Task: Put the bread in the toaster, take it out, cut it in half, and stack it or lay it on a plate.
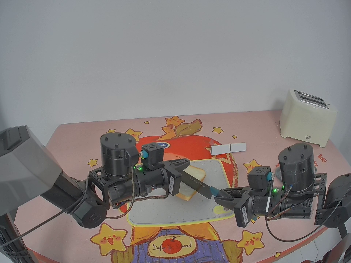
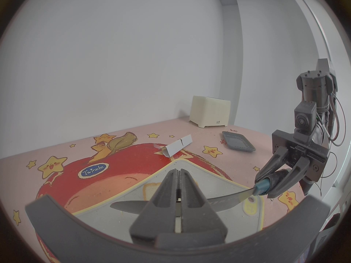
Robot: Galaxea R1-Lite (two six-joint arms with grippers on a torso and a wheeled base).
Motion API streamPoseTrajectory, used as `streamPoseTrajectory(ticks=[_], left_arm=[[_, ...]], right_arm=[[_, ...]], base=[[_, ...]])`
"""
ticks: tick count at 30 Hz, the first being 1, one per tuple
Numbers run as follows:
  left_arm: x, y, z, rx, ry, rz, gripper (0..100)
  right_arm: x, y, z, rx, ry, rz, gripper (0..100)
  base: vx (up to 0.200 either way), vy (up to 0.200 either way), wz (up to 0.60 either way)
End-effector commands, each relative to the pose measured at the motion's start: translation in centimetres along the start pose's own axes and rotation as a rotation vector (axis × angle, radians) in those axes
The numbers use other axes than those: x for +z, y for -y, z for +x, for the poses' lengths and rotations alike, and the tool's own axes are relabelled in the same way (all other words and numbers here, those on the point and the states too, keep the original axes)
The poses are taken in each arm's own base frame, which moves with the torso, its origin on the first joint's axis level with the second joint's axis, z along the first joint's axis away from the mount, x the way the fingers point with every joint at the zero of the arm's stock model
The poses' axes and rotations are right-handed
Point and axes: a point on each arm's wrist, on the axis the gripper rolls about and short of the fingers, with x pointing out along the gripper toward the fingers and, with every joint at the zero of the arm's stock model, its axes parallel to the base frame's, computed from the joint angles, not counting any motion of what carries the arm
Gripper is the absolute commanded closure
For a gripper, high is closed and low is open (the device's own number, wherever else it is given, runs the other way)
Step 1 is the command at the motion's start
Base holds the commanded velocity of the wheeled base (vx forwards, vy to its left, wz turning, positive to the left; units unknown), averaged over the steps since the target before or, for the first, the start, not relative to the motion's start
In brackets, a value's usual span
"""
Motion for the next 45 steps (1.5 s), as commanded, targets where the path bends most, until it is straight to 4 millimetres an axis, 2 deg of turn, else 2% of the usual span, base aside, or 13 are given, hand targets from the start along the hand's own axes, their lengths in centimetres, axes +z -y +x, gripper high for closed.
streamPoseTrajectory(ticks=[1, 10, 26, 37, 45], left_arm=[[-0.22, 0.00, -0.06, 0.000, -0.009, -0.002, 100], [-0.31, -0.06, -0.06, 0.002, -0.011, -0.003, 100], [0.15, 0.00, 0.00, 0.001, 0.005, 0.001, 100], [-0.22, 0.00, -0.06, 0.000, -0.009, -0.002, 100], [0.40, 0.00, 0.05, -0.001, 0.014, 0.003, 100]], right_arm=[[0.27, -0.02, -0.16, 0.001, 0.013, 0.001, 100], [0.56, -0.04, -0.03, 0.003, 0.050, 0.001, 100], [-0.25, 0.40, 0.48, -0.012, 0.005, 0.007, 100], [0.22, 0.38, 0.11, -0.010, 0.035, 0.009, 100], [-0.33, 0.41, 0.70, -0.012, 0.005, 0.007, 100]], base=[[0.000, 0.000, 0.00], [0.000, 0.000, 0.00], [0.000, 0.000, 0.00], [0.000, 0.000, 0.00], [0.000, 0.000, 0.00]])
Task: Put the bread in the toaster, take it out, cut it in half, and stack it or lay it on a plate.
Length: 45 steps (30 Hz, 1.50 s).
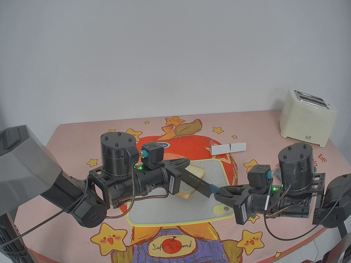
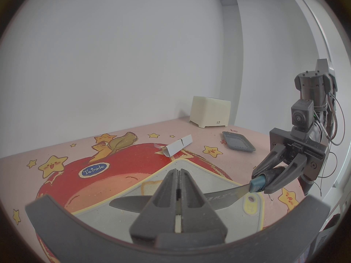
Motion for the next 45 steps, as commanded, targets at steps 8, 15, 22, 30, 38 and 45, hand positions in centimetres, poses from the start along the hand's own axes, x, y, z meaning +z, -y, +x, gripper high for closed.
streamPoseTrajectory(ticks=[8, 15, 22, 30, 38, 45], left_arm=[[-0.2, 0.0, -0.1, -0.001, -0.007, -0.002, 100], [-0.1, 0.0, 0.0, 0.000, -0.002, -0.001, 100], [-0.4, 0.0, -0.1, 0.001, -0.014, -0.003, 100], [-0.8, -0.1, 0.1, 0.001, -0.025, -0.006, 100], [-1.0, 0.0, 0.1, 0.000, -0.034, -0.015, 100], [-1.2, 0.1, -0.1, -0.003, -0.043, -0.016, 100]], right_arm=[[-0.1, 0.0, 0.1, 0.000, -0.005, 0.001, 100], [0.2, 0.0, -0.2, 0.001, 0.009, -0.001, 100], [0.0, 0.0, -0.1, 0.000, 0.001, -0.001, 100], [0.4, 0.0, -0.3, 0.001, 0.023, 0.001, 100], [0.6, 0.0, -0.4, 0.000, 0.031, 0.002, 100], [0.9, 0.1, -0.8, -0.001, 0.046, 0.002, 100]], base=[[0.000, 0.000, 0.00], [0.000, 0.000, 0.00], [0.000, 0.000, 0.00], [0.000, 0.000, 0.00], [0.000, 0.000, 0.00], [0.000, 0.000, 0.00]])
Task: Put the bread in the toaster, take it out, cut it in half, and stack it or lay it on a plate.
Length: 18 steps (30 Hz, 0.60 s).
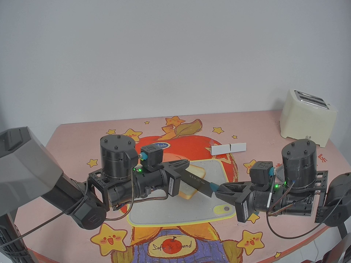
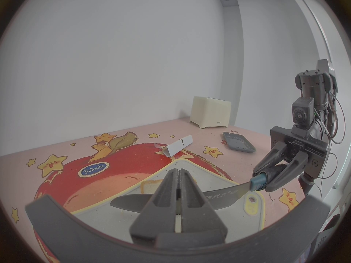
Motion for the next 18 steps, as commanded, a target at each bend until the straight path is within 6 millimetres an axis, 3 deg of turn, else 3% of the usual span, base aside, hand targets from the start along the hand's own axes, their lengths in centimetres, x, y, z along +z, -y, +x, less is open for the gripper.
streamPoseTrajectory(ticks=[1, 18], left_arm=[[-0.33, 0.01, 0.05, -0.002, -0.015, -0.004, 100], [-0.70, 0.28, -0.06, -0.008, -0.029, -0.004, 100]], right_arm=[[0.26, 0.17, -0.36, -0.005, 0.017, 0.003, 100], [0.17, 0.81, -0.49, -0.025, 0.012, 0.014, 100]], base=[[0.000, 0.000, 0.00], [0.000, 0.000, 0.00]])
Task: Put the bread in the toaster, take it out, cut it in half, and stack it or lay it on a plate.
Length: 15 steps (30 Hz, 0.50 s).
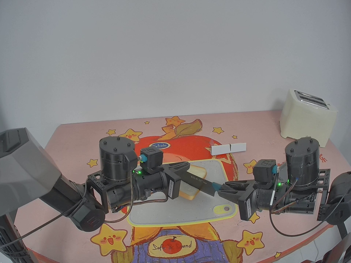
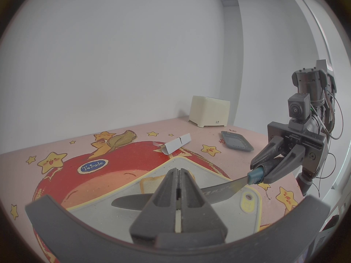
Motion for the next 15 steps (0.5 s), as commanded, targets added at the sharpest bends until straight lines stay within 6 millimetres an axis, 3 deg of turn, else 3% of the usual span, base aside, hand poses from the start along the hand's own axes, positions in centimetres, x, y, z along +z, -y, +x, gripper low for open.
streamPoseTrajectory(ticks=[1, 15], left_arm=[[-0.12, -0.10, 0.18, 0.003, -0.005, -0.002, 100], [0.33, -0.27, 0.28, 0.007, 0.012, 0.001, 100]], right_arm=[[0.01, 0.06, -0.01, -0.005, 0.003, 0.002, 100], [-0.65, 0.05, 0.71, -0.006, -0.032, 0.001, 100]], base=[[0.000, 0.000, 0.00], [0.000, 0.000, 0.00]])
